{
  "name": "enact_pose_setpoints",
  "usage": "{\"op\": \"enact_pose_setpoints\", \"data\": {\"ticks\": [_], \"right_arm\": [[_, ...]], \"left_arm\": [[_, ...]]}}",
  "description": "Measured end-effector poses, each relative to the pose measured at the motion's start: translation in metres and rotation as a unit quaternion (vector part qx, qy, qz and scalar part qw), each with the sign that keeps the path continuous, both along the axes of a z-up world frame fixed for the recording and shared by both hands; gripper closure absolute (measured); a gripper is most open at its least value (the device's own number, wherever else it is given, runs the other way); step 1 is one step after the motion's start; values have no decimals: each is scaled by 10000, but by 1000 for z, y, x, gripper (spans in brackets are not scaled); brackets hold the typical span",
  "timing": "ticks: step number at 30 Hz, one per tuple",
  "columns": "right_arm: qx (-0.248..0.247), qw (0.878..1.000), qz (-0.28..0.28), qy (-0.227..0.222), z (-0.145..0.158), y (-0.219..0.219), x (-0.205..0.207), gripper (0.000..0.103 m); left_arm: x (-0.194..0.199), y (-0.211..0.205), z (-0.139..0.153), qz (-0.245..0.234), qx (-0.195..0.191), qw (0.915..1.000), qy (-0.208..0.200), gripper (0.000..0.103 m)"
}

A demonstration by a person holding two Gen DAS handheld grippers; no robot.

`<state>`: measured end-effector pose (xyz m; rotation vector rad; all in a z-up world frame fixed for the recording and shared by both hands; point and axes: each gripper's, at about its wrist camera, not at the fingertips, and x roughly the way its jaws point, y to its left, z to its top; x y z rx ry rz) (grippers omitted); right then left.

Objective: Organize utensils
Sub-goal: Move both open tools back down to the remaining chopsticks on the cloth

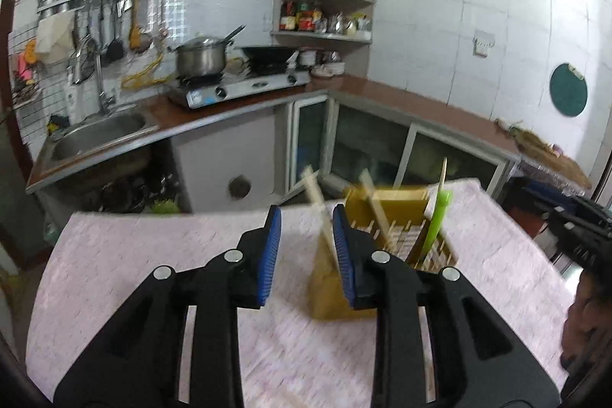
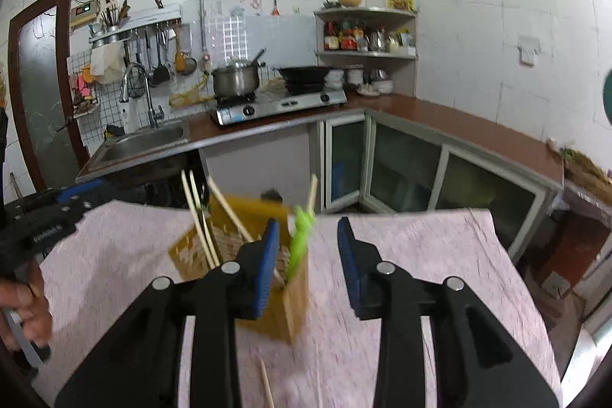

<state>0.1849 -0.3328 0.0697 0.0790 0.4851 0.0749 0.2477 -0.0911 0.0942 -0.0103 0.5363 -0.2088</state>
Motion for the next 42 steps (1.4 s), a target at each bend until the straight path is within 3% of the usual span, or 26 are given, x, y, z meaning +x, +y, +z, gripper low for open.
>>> {"op": "enact_pose_setpoints", "data": {"ticks": [8,12,18,31,38,42], "right_arm": [[250,9979,14,604,-67,-12,-76,71],[450,9949,119,894,-97,-7,-109,71],[452,9906,388,1230,-127,16,-138,71],[205,9859,652,1525,-142,70,-132,71],[102,9828,616,1738,-155,92,-110,71],[-5,9834,495,1743,-156,94,-105,71]], "left_arm": [[-63,47,-82,357,-106,9948,946,76],[-87,52,-120,368,-230,9896,1372,76],[-113,43,-156,262,-307,9850,1680,76],[-111,60,-154,352,-281,9838,1734,75],[-98,60,-154,210,-216,9826,1834,63],[-92,57,-153,148,-226,9828,1829,62]]}}
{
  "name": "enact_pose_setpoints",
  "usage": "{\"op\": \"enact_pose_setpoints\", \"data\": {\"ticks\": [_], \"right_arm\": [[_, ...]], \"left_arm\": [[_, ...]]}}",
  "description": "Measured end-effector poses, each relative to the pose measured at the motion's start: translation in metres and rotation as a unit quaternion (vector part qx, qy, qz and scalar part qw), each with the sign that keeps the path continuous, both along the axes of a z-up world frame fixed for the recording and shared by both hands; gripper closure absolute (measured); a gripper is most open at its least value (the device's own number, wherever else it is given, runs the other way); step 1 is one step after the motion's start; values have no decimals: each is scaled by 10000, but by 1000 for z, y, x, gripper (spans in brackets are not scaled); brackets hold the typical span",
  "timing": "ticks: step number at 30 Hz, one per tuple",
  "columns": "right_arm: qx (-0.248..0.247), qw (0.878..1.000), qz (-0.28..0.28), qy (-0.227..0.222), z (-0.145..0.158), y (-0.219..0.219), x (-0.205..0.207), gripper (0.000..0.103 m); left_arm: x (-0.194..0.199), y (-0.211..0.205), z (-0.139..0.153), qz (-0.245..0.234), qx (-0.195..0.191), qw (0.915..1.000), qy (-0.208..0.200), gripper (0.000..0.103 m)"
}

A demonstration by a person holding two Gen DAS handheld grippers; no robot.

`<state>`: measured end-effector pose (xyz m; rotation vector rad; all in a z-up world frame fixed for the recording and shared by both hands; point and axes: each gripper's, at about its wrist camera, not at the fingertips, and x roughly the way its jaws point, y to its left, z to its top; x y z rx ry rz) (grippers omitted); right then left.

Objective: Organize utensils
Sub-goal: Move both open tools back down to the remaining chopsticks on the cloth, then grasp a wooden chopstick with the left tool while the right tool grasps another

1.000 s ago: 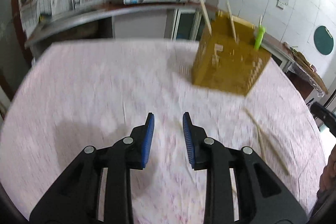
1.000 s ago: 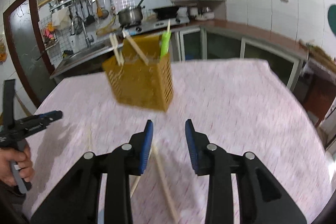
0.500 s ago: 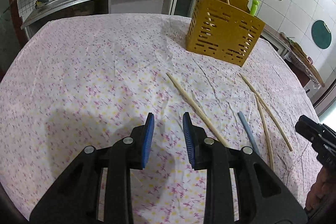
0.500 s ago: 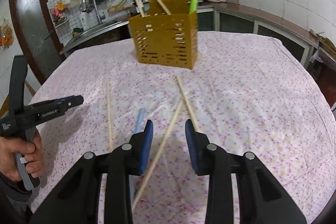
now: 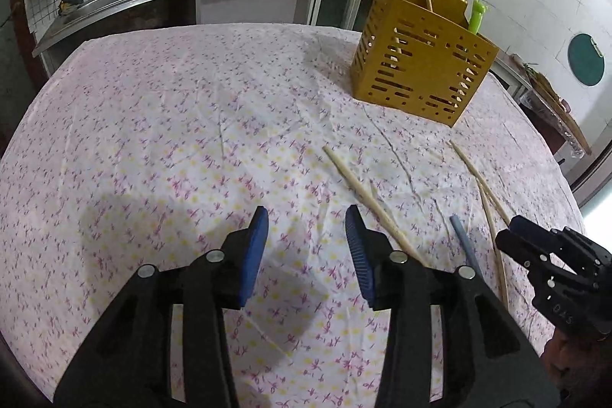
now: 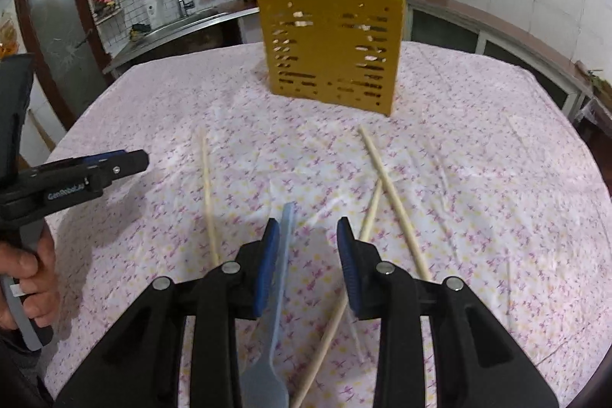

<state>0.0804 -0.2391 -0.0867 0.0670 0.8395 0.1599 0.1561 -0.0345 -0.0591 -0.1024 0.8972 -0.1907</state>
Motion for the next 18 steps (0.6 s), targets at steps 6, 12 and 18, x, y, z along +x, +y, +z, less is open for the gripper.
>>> {"op": "enact_pose_setpoints", "data": {"ticks": [6,12,18], "right_arm": [[-6,9993,-308,204,-7,-28,13,72],[49,9988,-231,435,-19,-27,28,73],[-61,9979,-291,572,-32,-26,49,79]], "left_arm": [[10,-9,-3,-89,-17,10000,23,62],[22,-21,-12,-148,38,9998,132,62],[36,-27,-20,-164,72,9994,302,62]]}}
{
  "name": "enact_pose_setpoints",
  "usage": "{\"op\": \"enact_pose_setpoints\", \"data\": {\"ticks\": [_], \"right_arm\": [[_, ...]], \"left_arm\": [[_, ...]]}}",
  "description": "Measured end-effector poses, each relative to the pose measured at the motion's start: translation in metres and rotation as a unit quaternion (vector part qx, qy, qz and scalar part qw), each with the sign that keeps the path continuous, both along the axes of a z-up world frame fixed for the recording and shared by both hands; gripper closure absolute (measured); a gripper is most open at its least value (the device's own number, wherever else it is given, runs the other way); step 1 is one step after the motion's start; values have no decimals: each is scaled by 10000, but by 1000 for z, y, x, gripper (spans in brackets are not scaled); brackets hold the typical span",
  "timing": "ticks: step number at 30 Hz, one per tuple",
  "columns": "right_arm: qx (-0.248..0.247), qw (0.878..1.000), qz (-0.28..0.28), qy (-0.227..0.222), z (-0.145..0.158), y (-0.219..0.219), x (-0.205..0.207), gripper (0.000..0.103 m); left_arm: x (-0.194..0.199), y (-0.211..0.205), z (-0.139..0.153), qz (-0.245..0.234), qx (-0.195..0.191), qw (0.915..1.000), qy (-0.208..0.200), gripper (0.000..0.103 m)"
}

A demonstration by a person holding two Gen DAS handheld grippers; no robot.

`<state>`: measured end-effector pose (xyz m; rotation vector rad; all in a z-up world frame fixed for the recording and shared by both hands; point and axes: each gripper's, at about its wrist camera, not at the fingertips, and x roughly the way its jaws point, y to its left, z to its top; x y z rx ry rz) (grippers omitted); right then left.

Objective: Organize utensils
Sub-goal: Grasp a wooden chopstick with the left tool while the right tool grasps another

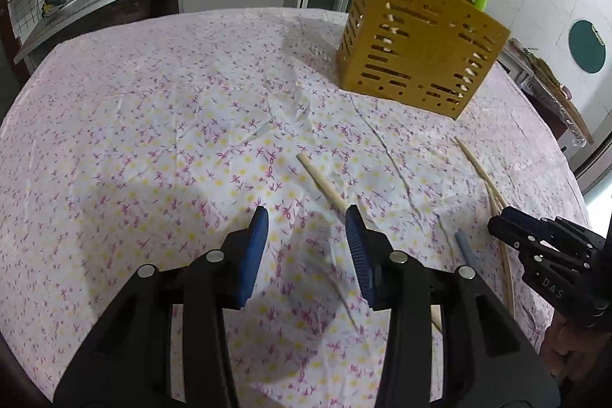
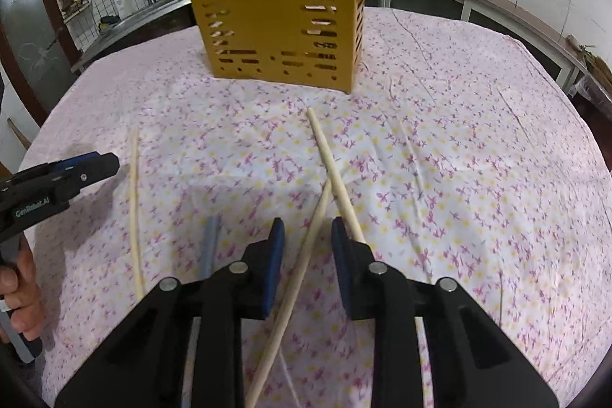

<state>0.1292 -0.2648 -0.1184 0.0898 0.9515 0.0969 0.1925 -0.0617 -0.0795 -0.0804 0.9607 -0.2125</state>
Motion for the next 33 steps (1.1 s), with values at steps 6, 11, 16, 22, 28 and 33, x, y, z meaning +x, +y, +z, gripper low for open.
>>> {"op": "enact_pose_setpoints", "data": {"ticks": [6,11,16,22,28,33], "right_arm": [[-163,9998,115,29,-4,7,18,93],[-165,9995,250,11,-3,7,32,97],[-90,9995,300,0,-2,6,36,97],[15,9995,302,-10,-2,-1,35,97],[176,9996,229,-31,1,-15,31,97],[253,9994,165,-172,12,-25,22,97]], "left_arm": [[24,-6,-6,1,-38,9998,210,62],[45,-21,-11,-47,122,9995,289,57],[54,-36,-11,-135,413,9989,176,70],[49,-41,-8,-275,343,9989,153,93],[29,-53,0,-500,105,9987,67,97],[17,-57,13,-500,-5,9987,-66,97]]}}
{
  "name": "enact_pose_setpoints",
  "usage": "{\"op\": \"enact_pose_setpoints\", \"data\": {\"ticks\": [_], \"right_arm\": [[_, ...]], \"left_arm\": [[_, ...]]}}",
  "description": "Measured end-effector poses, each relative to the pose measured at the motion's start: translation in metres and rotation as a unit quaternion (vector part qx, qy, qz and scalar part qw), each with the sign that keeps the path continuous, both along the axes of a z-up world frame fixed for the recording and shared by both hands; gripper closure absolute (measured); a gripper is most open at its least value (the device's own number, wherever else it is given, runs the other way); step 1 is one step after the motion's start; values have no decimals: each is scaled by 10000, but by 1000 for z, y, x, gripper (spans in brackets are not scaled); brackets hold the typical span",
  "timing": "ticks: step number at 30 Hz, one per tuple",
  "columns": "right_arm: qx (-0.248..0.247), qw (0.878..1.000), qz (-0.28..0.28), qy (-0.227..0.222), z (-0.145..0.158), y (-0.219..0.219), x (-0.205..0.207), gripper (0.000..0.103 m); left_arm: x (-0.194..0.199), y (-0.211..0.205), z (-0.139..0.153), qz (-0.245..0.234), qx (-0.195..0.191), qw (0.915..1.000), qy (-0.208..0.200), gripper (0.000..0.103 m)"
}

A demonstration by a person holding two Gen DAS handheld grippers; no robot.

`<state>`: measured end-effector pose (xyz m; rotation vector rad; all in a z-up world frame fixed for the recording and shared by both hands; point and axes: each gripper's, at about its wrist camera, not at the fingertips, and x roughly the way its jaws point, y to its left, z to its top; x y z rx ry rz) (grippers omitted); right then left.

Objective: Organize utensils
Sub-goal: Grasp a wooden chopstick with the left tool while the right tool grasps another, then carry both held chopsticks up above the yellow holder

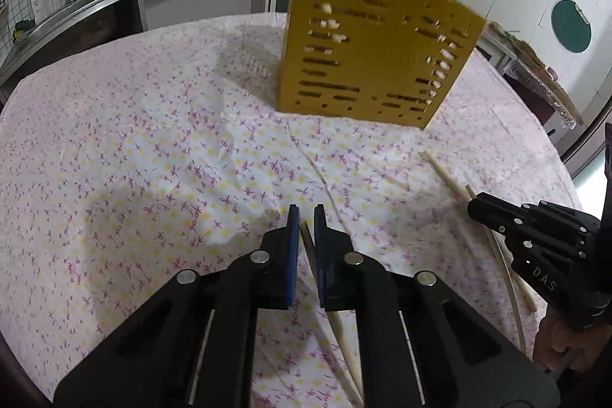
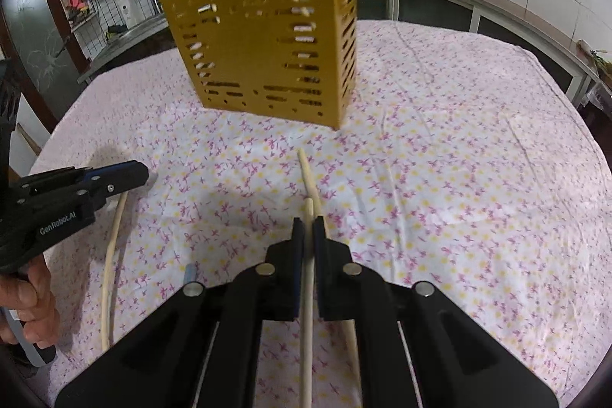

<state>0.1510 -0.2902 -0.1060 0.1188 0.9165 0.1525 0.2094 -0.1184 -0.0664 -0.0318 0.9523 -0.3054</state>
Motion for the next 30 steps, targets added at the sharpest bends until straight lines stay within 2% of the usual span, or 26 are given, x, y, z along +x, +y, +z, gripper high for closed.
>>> {"op": "enact_pose_setpoints", "data": {"ticks": [4,12,16,23,30], "right_arm": [[87,9999,-42,-123,10,-10,-8,97],[188,9989,-75,-423,35,-21,-29,97],[238,9977,-86,-635,50,-24,-42,97],[269,9920,-113,-1232,97,-29,-70,97],[238,9855,-157,-1672,134,-30,-93,97]], "left_arm": [[-4,-5,8,-112,5,9999,-52,98],[-39,-13,26,-126,-94,9996,-237,99],[-54,-8,48,-53,-122,9984,-557,99],[-82,-4,89,-14,-154,9939,-1094,100],[-103,-3,116,-41,-225,9898,-1403,100]]}}
